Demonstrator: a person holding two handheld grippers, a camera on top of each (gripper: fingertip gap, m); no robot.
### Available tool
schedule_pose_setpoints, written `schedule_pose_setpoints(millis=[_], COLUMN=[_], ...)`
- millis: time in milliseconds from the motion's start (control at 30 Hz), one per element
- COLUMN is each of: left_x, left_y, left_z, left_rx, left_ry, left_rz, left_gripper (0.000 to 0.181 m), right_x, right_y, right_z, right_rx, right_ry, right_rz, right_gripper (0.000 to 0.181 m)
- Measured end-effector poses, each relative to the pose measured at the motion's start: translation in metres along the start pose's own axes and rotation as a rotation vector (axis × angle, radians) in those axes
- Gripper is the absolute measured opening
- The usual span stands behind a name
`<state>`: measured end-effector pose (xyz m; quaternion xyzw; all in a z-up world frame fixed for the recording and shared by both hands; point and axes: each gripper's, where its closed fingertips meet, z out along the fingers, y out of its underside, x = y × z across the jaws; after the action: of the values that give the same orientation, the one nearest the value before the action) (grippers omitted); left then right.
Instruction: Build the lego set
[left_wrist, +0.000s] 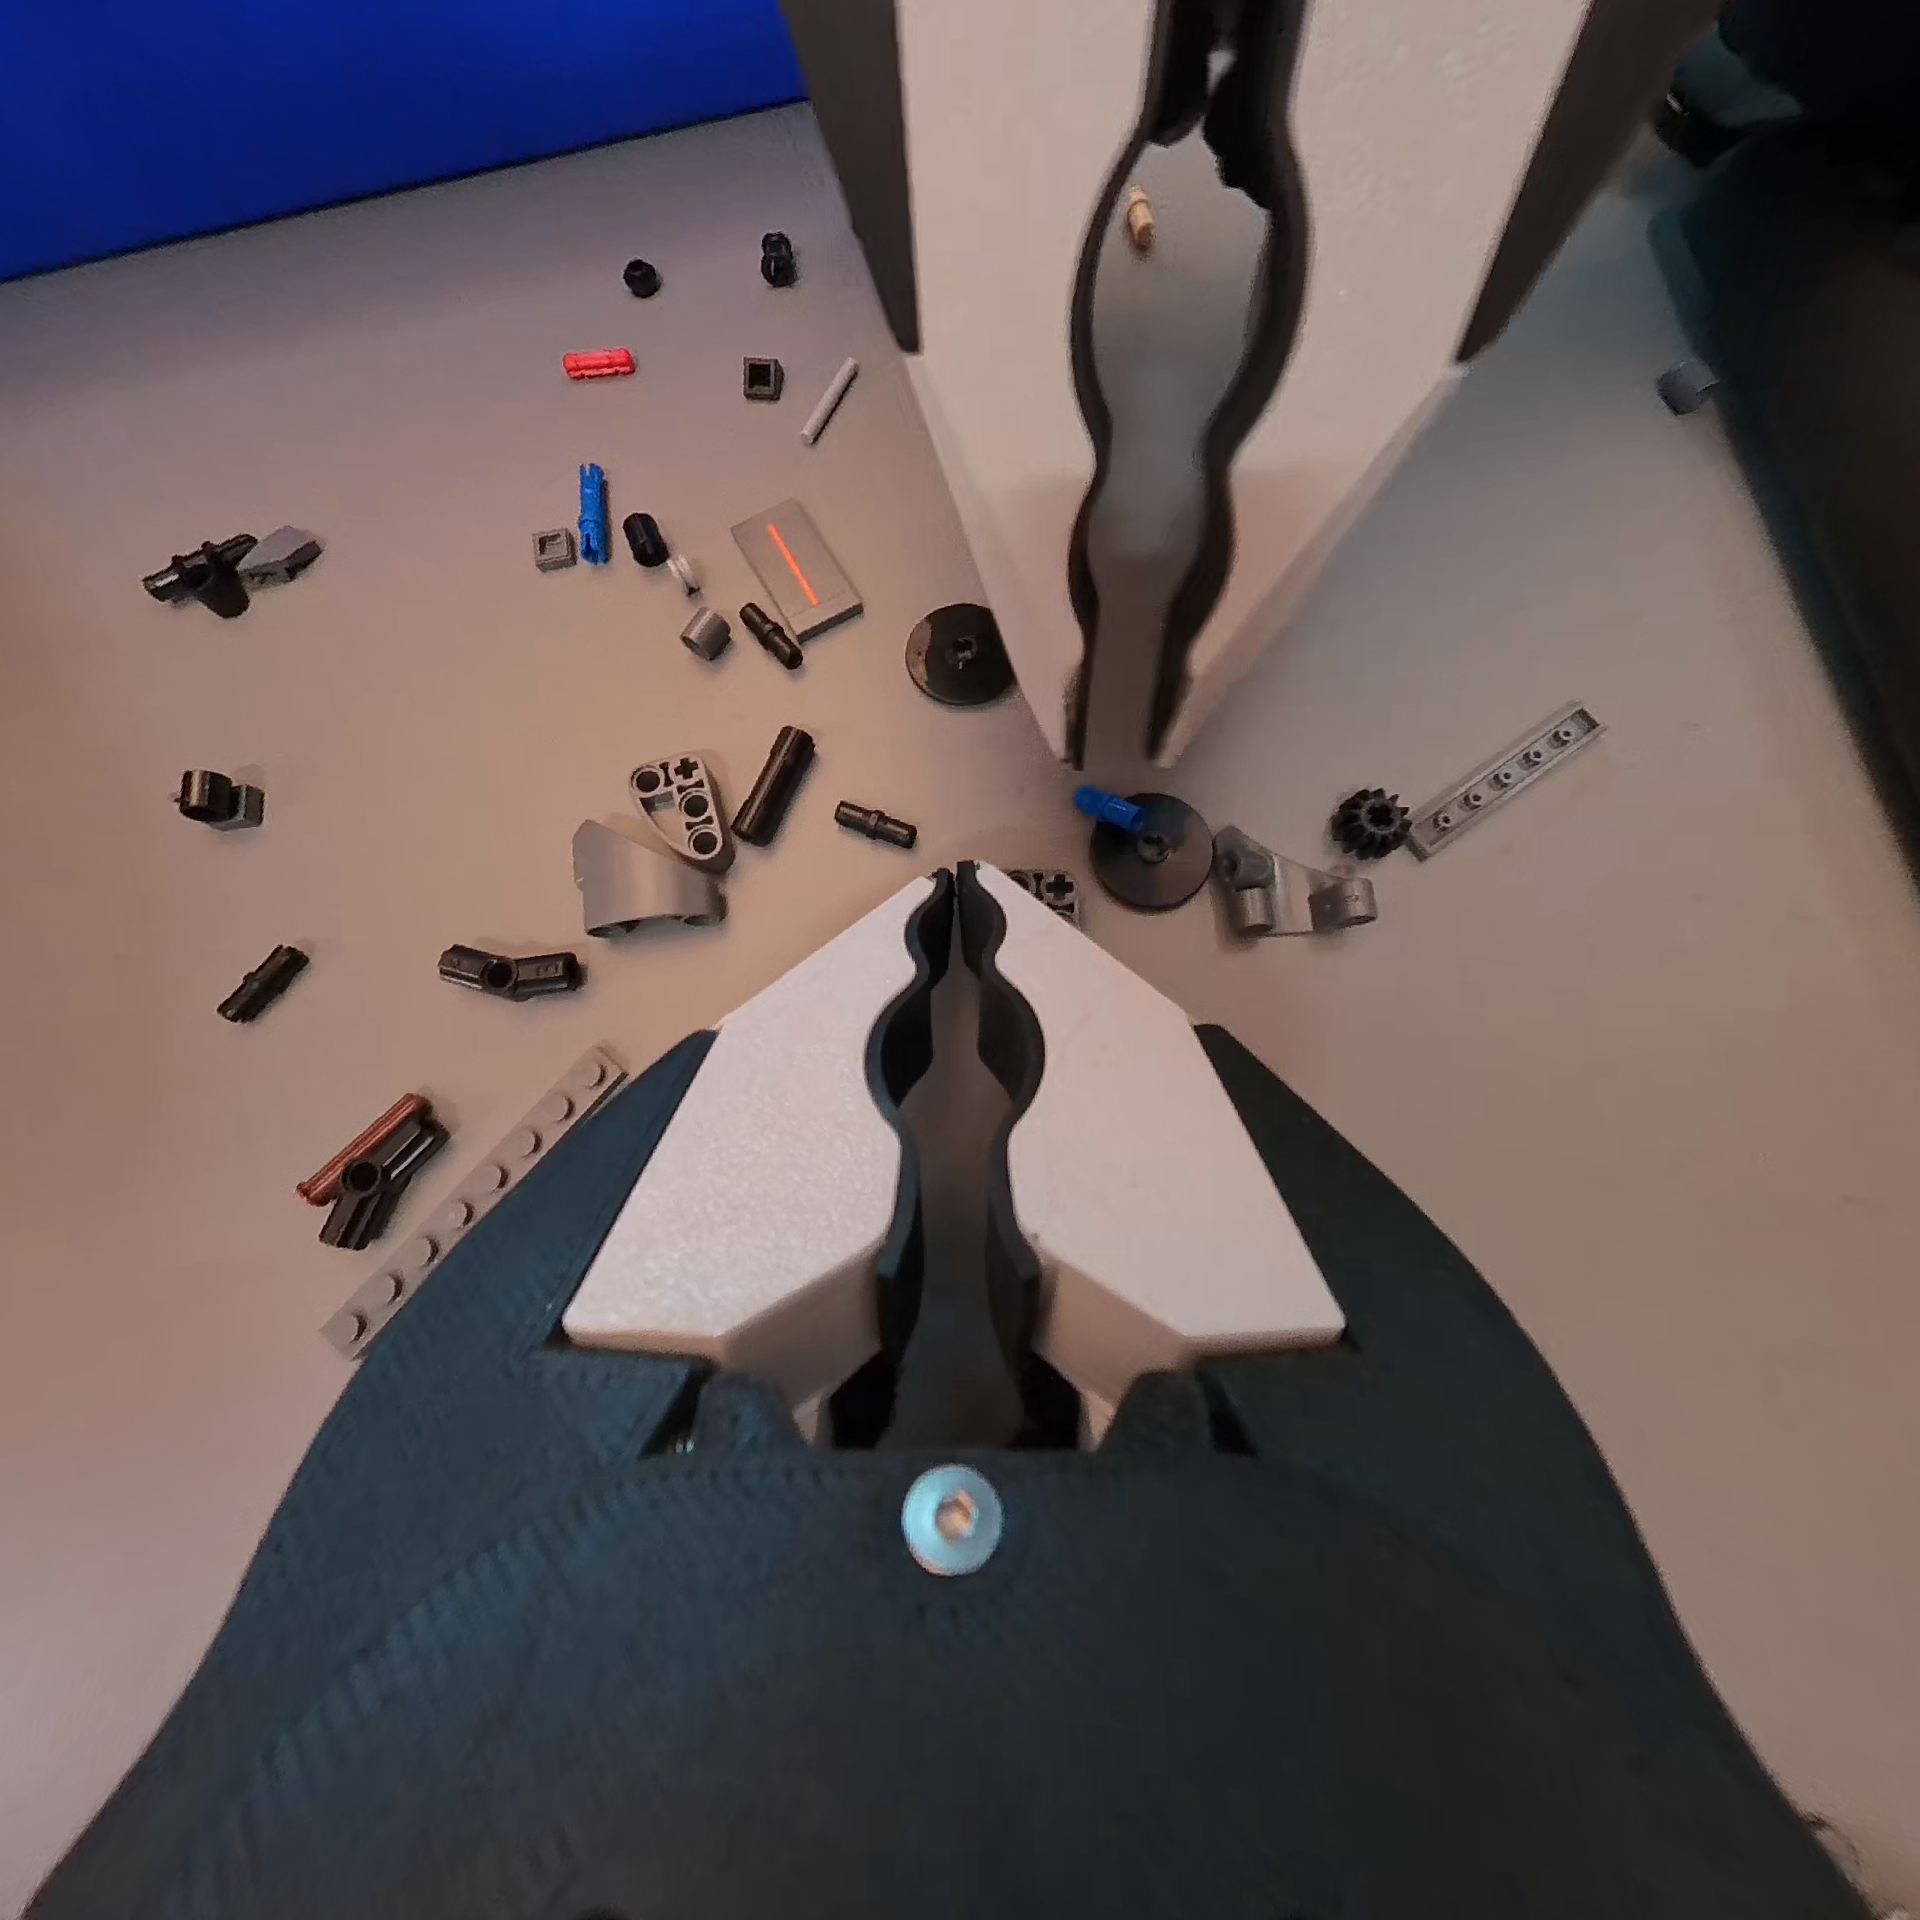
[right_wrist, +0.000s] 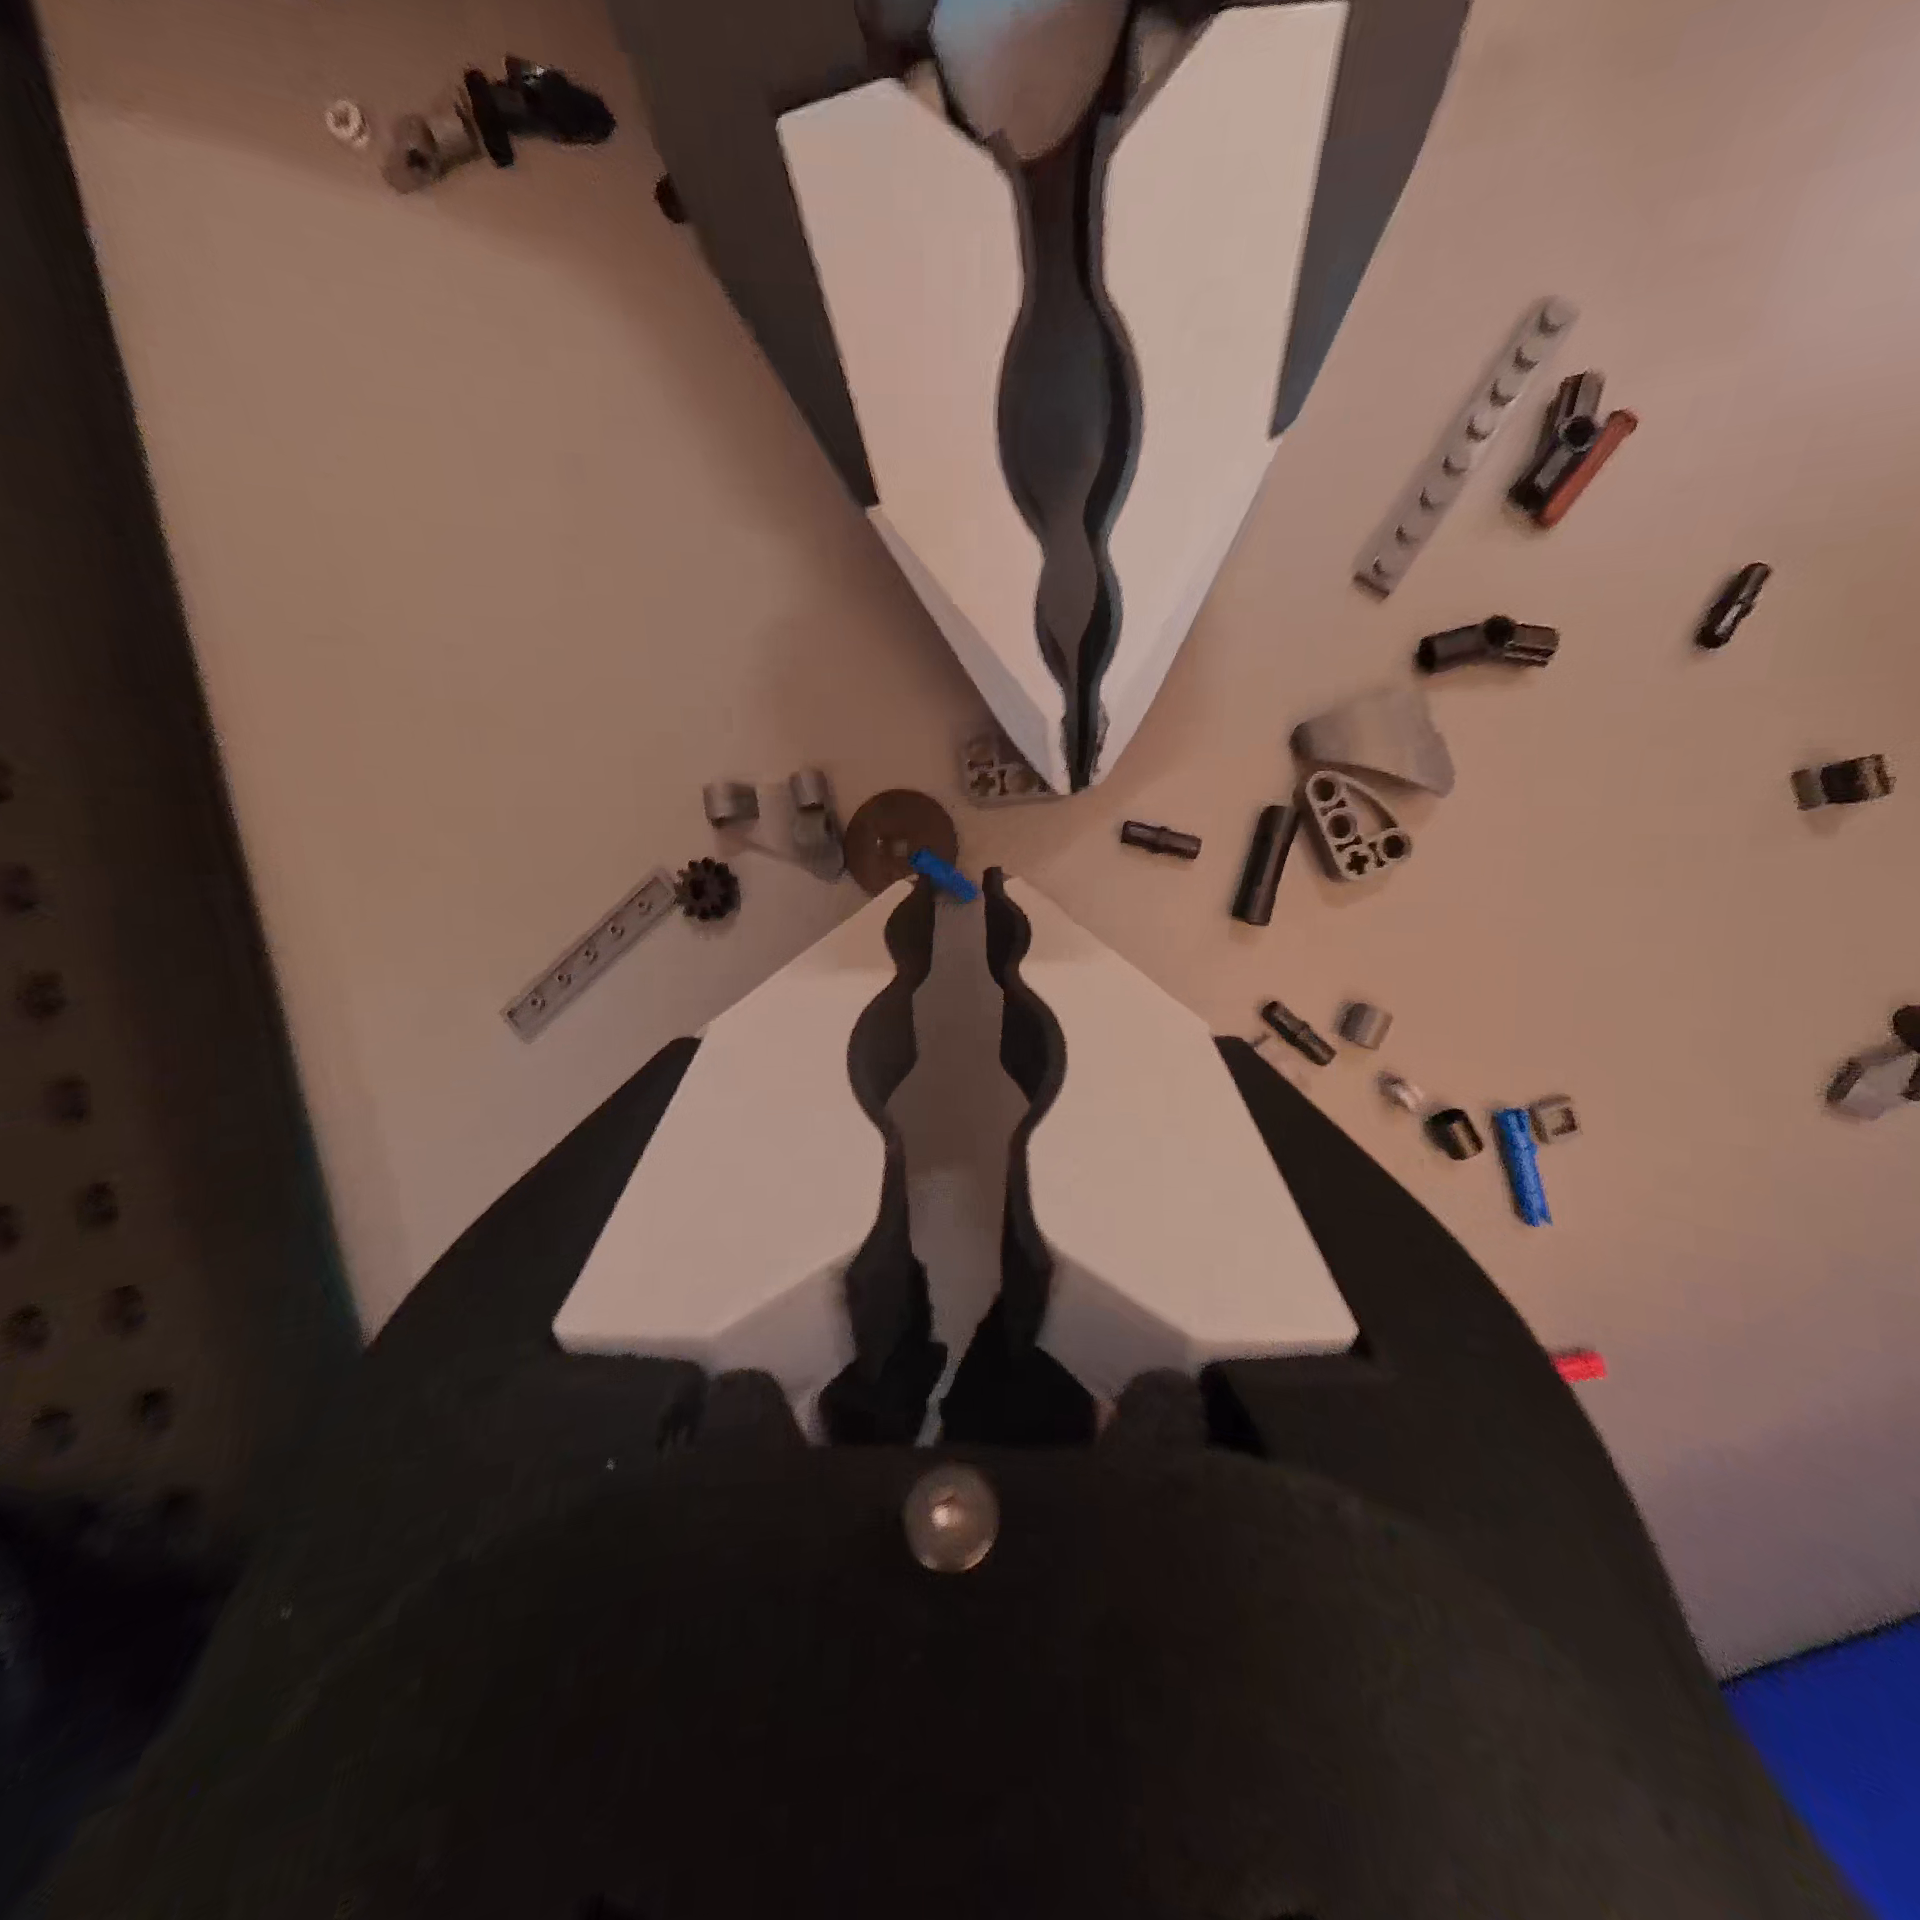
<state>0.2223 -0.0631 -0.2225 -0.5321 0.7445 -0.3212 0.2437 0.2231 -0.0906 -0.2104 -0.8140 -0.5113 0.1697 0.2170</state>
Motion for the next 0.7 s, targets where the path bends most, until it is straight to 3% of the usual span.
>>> schedule_pose_setpoints(millis=[300, 367, 700], left_x=[0.000, 0.000, -0.002], left_y=[0.000, 0.000, 0.005], left_z=[0.000, 0.000, -0.008], left_rx=[0.000, 0.000, -0.010], left_ry=[0.002, 0.002, -0.016], left_rz=[0.000, 0.000, 0.024], left_gripper=[0.000, 0.000, 0.008], right_x=[-0.004, -0.004, -0.002], right_y=[0.006, 0.004, -0.008], right_z=[0.014, 0.016, 0.011], right_rx=[-0.075, -0.069, 0.020], right_ry=[-0.011, -0.013, -0.019], right_rz=[-0.040, -0.043, -0.021], right_gripper=[0.012, 0.004, 0.003])
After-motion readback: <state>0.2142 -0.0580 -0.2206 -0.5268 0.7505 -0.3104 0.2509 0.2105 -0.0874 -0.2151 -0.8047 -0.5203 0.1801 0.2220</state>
